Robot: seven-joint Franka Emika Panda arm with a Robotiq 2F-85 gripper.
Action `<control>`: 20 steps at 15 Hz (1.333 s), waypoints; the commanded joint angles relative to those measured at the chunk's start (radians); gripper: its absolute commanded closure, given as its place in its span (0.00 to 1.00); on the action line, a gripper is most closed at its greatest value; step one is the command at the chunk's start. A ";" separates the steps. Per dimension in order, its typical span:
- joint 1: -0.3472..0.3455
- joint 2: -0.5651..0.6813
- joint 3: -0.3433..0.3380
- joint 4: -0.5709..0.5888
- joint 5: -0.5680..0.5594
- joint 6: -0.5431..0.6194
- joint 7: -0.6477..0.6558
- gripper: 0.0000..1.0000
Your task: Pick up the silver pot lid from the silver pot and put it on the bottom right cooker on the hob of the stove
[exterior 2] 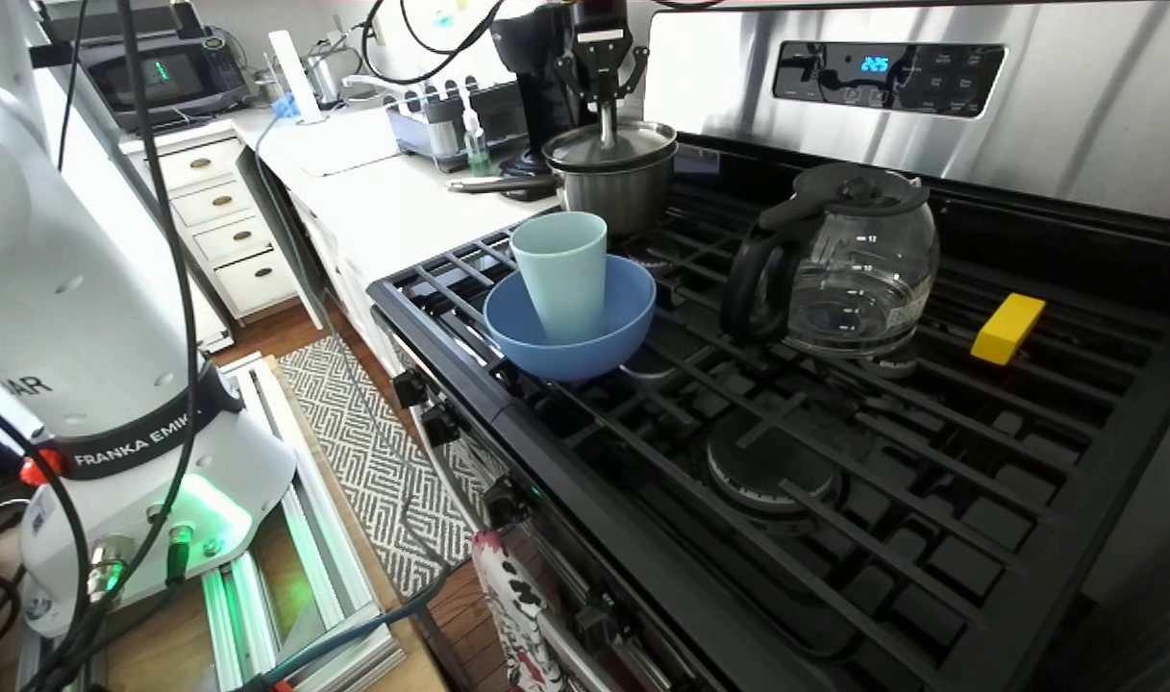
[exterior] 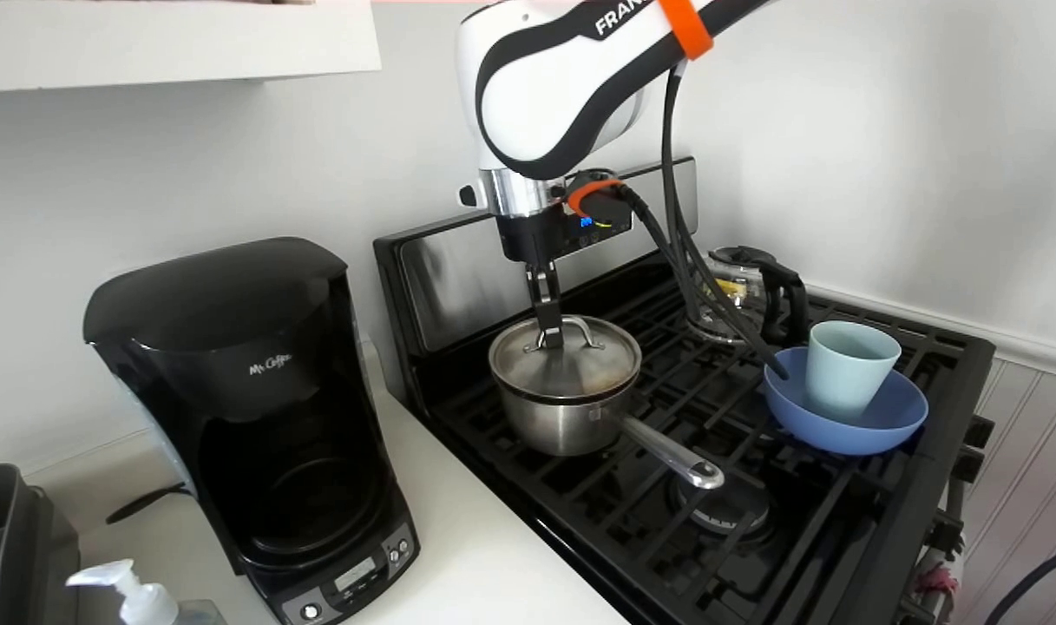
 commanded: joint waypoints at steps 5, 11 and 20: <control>0.003 -0.175 -0.005 -0.105 0.011 -0.066 0.041 0.96; 0.001 -0.342 -0.021 -0.260 0.027 -0.098 0.194 0.96; -0.001 -0.412 -0.048 -0.340 0.064 -0.092 0.301 0.96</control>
